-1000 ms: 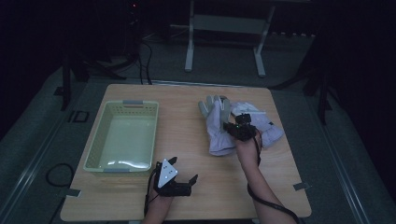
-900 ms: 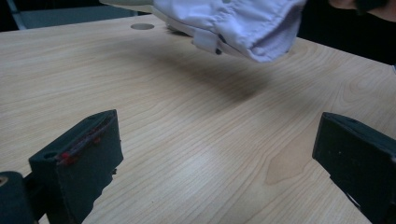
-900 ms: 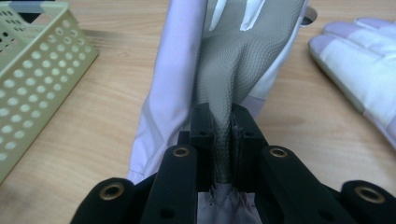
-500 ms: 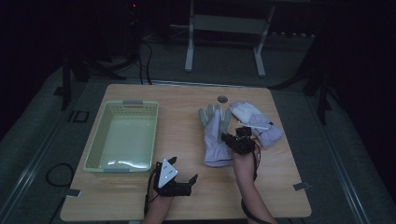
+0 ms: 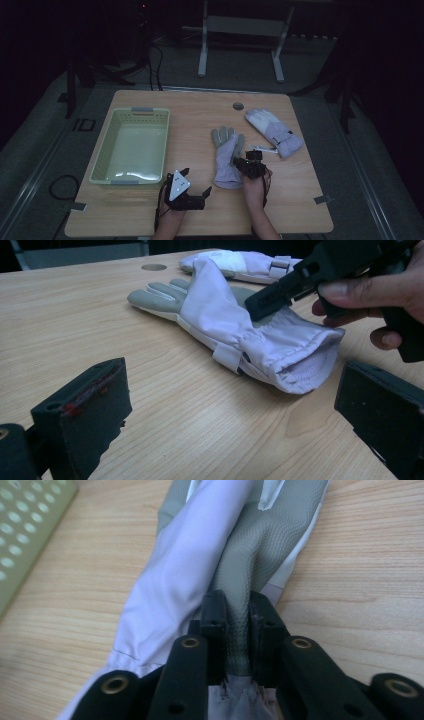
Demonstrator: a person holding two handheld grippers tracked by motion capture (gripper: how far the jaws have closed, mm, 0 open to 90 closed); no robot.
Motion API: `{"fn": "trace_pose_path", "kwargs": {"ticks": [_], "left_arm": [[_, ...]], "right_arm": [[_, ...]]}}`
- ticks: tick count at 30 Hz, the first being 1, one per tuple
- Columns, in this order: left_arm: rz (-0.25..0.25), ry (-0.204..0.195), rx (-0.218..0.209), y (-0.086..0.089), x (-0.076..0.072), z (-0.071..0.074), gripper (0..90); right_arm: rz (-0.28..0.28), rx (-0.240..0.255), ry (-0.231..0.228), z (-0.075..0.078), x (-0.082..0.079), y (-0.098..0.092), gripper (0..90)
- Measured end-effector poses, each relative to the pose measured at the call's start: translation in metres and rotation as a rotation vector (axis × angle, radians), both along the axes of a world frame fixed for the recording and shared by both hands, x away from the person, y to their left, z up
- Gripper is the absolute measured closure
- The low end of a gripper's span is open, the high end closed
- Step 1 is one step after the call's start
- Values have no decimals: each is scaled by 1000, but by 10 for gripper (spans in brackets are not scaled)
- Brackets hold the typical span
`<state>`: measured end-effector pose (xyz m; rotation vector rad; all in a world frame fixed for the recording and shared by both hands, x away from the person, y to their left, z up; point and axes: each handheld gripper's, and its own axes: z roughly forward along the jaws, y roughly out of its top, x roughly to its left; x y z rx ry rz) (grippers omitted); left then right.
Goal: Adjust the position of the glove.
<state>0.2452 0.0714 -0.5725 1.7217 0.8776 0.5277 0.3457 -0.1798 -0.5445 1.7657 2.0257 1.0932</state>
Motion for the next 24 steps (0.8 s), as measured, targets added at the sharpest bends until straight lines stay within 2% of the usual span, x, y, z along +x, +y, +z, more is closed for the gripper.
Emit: {"fn": "trace_pose_path", "kwargs": {"ticks": [7,9,12,16,19,21,23,24], "left_arm": [[0,0,3,-1,0,0,16],[0,0,2,-1,0,0,16],[-1,1,1,0,0,0,16],[-5,3,0,0,0,0,16],[-6,4,1,0,0,0,16],[-5,4,-1,0,0,0,16],[-4,5,0,0,1,0,16],[-4,6,2,0,1,0,16]], "right_arm": [[21,-57,-11,-4,0,1,745],[28,-72,-16,-2,0,2,710],[47,-99,-34,6,-1,1,652],[75,-141,-89,23,3,-9,601],[139,-167,-138,35,11,-19,560],[177,-188,-143,39,16,-26,555],[216,-184,-153,43,21,-36,546],[217,-193,-161,46,24,-42,549]]}}
